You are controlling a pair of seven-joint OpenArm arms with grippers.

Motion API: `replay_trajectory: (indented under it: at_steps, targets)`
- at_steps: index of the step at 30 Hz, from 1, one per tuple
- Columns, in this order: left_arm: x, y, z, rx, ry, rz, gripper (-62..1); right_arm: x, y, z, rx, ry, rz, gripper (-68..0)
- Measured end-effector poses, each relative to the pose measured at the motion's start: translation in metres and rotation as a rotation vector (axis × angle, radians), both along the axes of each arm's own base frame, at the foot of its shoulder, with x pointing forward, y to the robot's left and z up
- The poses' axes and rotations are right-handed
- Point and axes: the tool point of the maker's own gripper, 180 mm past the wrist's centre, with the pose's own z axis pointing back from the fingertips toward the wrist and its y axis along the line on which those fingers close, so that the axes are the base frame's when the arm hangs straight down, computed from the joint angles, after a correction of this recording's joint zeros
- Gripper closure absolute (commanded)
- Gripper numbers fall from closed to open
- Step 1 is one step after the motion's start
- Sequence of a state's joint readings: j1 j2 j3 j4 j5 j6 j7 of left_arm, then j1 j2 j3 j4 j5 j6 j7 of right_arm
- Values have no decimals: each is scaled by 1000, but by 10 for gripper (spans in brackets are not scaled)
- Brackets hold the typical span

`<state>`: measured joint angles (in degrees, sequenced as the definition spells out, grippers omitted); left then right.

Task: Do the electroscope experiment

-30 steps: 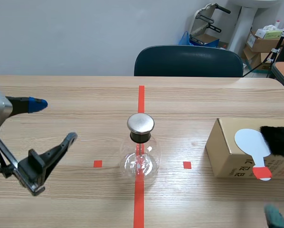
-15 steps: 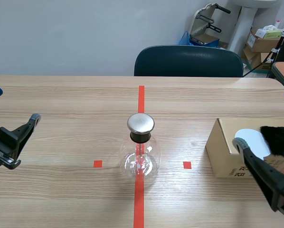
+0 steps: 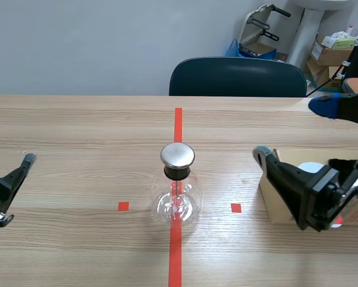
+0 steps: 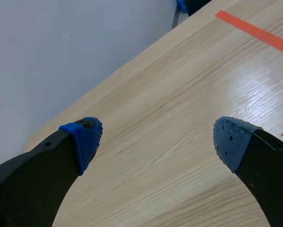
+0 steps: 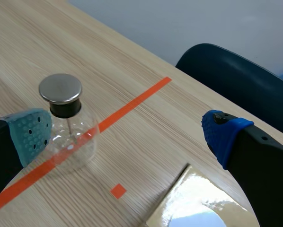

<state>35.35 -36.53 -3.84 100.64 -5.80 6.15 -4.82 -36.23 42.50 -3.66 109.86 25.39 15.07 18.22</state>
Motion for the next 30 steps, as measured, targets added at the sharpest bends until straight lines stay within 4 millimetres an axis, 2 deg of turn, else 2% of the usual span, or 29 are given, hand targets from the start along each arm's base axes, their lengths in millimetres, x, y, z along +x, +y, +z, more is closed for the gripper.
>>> replay_trajectory:
  at_steps: [3,5,10,14,17,25,30]
  targets:
    - [-8,-7,0,-32,-11,-26,-508,0,3,0,6,1,4,-679]
    - [-18,-20,1,-67,-11,-82,-508,0,2,0,8,0,1,-679]
    - [-48,-56,31,-228,-64,-184,-508,1,1,-5,6,21,-21,-679]
    - [-62,-80,51,-336,-74,-271,-508,1,1,-5,21,22,-34,-679]
    - [-61,-84,54,-338,-86,-281,-508,1,1,-5,25,22,-37,-679]
    - [-66,-95,49,-246,-92,-347,-508,1,3,9,72,-38,-29,-679]
    - [-69,-98,45,-172,-97,-384,-508,1,3,9,71,-37,-29,-679]
